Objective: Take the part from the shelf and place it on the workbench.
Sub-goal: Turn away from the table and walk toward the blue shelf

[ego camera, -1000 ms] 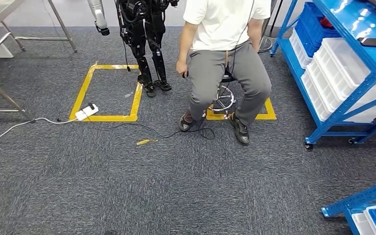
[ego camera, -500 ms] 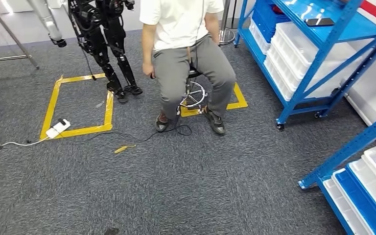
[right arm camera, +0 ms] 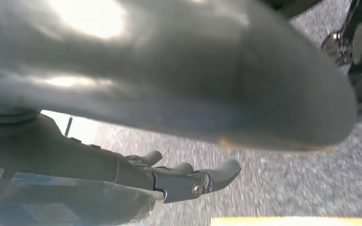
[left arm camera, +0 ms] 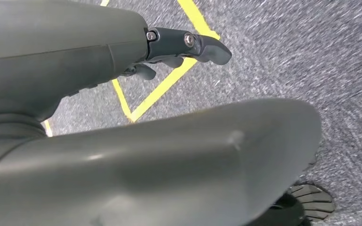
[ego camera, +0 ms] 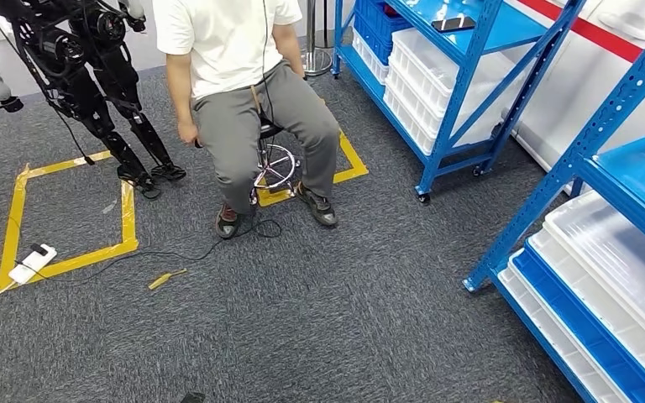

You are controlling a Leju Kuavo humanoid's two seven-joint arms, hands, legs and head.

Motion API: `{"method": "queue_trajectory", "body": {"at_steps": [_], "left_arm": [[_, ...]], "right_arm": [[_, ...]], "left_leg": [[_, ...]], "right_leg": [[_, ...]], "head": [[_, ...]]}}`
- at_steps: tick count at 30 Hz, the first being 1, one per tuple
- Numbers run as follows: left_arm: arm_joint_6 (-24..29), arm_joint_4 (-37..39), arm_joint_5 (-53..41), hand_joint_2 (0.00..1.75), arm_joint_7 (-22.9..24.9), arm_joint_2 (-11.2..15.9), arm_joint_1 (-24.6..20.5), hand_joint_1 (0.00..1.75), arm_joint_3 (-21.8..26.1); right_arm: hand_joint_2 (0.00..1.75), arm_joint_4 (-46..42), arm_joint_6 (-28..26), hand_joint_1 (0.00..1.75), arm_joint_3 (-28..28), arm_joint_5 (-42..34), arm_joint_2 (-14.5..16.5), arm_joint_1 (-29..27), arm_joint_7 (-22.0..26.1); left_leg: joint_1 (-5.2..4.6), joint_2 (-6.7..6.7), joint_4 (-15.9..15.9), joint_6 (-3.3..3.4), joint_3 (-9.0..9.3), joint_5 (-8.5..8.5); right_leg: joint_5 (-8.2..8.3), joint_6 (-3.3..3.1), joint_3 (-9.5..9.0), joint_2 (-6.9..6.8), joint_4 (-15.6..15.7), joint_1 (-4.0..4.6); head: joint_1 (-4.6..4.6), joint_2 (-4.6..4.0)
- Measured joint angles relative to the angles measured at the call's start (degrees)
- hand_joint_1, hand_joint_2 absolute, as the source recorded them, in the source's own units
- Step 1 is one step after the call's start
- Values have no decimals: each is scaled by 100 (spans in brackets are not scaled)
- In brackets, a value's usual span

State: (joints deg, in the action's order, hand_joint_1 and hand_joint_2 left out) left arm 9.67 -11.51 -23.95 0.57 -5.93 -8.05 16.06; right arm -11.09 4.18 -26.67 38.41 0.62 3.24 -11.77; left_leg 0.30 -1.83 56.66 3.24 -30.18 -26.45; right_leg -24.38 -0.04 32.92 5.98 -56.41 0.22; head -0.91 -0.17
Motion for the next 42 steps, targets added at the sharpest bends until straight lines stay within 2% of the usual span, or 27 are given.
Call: {"method": "queue_trajectory", "body": {"at_steps": [2,3,5,6,7,8,10,12,14,15,17,19,21,23,25,27,29,30,32,33,35,36,37,39,40,41,42], "left_arm": [[1,-3,-10,0,0,-21,-6,0,0],[0,-2,-16,0,0,-30,-3,0,0],[-1,0,-33,0,1,-47,6,0,0],[-1,1,-46,0,3,-56,9,0,0],[-1,1,-57,0,7,-66,9,0,-1],[-1,1,-67,0,14,-74,9,0,-1],[3,-1,-82,0,27,-78,9,0,-1],[10,-3,-96,0,37,-66,6,0,-1],[18,-4,-109,0,40,-63,-6,0,-1],[23,-4,-114,0,41,-66,-16,0,-1],[37,-4,-121,0,40,-71,-21,0,0],[51,-3,-124,0,39,-72,-8,0,0],[54,1,-125,0,39,-72,14,0,0],[54,2,-125,0,39,-73,22,0,0],[55,2,-125,0,39,-54,22,0,0],[58,3,-125,0,39,-22,28,0,0],[61,2,-125,0,37,-9,17,0,1],[62,1,-125,0,35,-15,4,0,1],[63,-2,-125,0,32,-36,-10,0,2],[63,-2,-125,0,31,-48,-8,0,2],[64,1,-121,0,32,-65,10,0,2],[64,2,-119,0,32,-73,19,0,2],[65,3,-116,0,33,-82,25,0,2],[65,4,-116,0,33,-94,26,0,2],[66,2,-115,0,33,-89,27,0,3],[66,2,-115,0,33,-87,28,0,3],[67,1,-114,0,33,-84,26,0,4]], "right_arm": [[0,0,3,0,-5,2,-1,5,-6],[0,0,4,0,-9,3,-3,13,-9],[0,1,4,0,-23,1,-11,25,-14],[0,1,4,0,-33,-2,-16,22,-16],[0,1,3,0,-41,-5,-21,14,-20],[0,1,3,0,-48,-7,-25,5,-25],[0,0,2,0,-59,-8,-5,7,-37],[0,-6,-2,0,-73,-6,26,37,-42],[0,-11,-5,0,-87,7,37,57,-42],[0,-11,-5,0,-92,19,40,53,-41],[0,-12,-5,0,-98,45,37,45,-41],[0,-13,-5,0,-102,65,39,39,-42],[0,-13,-5,0,-106,80,44,33,-42],[0,-13,-5,0,-113,89,48,25,-42],[0,-11,-5,0,-121,94,77,20,-42],[0,-9,-6,0,-127,100,121,17,-42],[0,-5,-7,0,-131,105,136,6,-43],[0,-3,-10,0,-134,108,135,-3,-43],[0,-1,-16,0,-138,119,114,-4,-43],[0,-1,-20,0,-139,125,101,5,-43],[0,-2,-24,0,-139,130,80,24,-43],[0,-2,-26,0,-140,130,65,27,-43],[0,-2,-27,0,-140,131,50,22,-43],[0,-2,-27,0,-142,133,28,9,-43],[0,-2,-23,0,-142,134,37,14,-43],[0,-5,-19,0,-142,136,37,24,-43],[0,-9,-15,0,-142,137,46,32,-42]], "left_leg": [[31,118,-152,41,49,105],[22,188,-172,42,46,122],[23,339,-171,27,10,132],[30,423,-169,3,-7,135],[45,493,-165,-30,-19,136],[66,561,-152,-77,-26,129],[85,687,-79,-200,-34,77],[78,820,18,-322,-18,-28],[101,949,56,-407,34,-120],[129,935,82,-441,56,-170],[176,651,417,-481,-46,-459],[171,305,1182,-471,-386,-907],[128,212,1764,-396,-694,-1082],[50,163,1593,-246,-669,-836],[-91,-72,826,-19,-347,-407],[-206,-269,298,159,-114,-156],[-236,-211,199,233,-72,-98],[-221,-139,111,242,-35,-42],[-175,-2,-97,281,39,84],[-150,77,-164,276,54,130],[-136,239,-182,269,24,146],[-122,323,-180,238,4,146],[-98,401,-176,196,-13,147],[-28,540,-134,72,-37,132],[-12,604,-87,-1,-56,102],[-5,669,-27,-76,-65,55],[-7,729,25,-138,-66,8]], "right_leg": [[-170,-10,187,-275,-323,19],[-337,-15,368,-414,-667,-2],[-611,24,708,-505,-1346,-67],[-659,84,782,-531,-1508,-114],[-600,166,707,-563,-1387,-164],[-482,263,513,-626,-1054,-218],[-253,406,74,-919,-310,-288],[-178,346,-58,-1103,-74,-294],[-188,193,-15,-983,-120,-272],[-190,139,-14,-901,-119,-269],[-162,54,-24,-754,-112,-264],[-125,-2,-6,-616,-112,-214],[-103,-37,14,-442,-114,-134],[-85,-64,19,-274,-112,-65],[-61,-91,27,-123,-112,-30],[-34,-91,38,21,-110,-22],[3,-44,47,147,-69,-15],[15,-32,64,122,-72,1],[-106,-41,211,-133,-288,43],[-253,-59,361,-308,-581,37],[-575,-32,719,-476,-1298,-30],[-658,23,826,-511,-1532,-82],[-656,107,822,-545,-1556,-139],[-440,328,442,-679,-942,-255],[-330,410,197,-827,-554,-293],[-248,431,17,-930,-260,-315],[-216,401,-75,-997,-112,-319]], "head": [[17,0],[26,0],[35,0],[38,0],[38,0],[40,0],[57,0],[44,0],[4,0],[-14,0],[-44,0],[-69,0],[-73,0],[-70,0],[-63,0],[-70,0],[-89,0],[-97,0],[-79,0],[-64,0],[-40,0],[-39,0],[-40,0],[-37,0],[-23,0],[-12,0],[-15,0]]}}
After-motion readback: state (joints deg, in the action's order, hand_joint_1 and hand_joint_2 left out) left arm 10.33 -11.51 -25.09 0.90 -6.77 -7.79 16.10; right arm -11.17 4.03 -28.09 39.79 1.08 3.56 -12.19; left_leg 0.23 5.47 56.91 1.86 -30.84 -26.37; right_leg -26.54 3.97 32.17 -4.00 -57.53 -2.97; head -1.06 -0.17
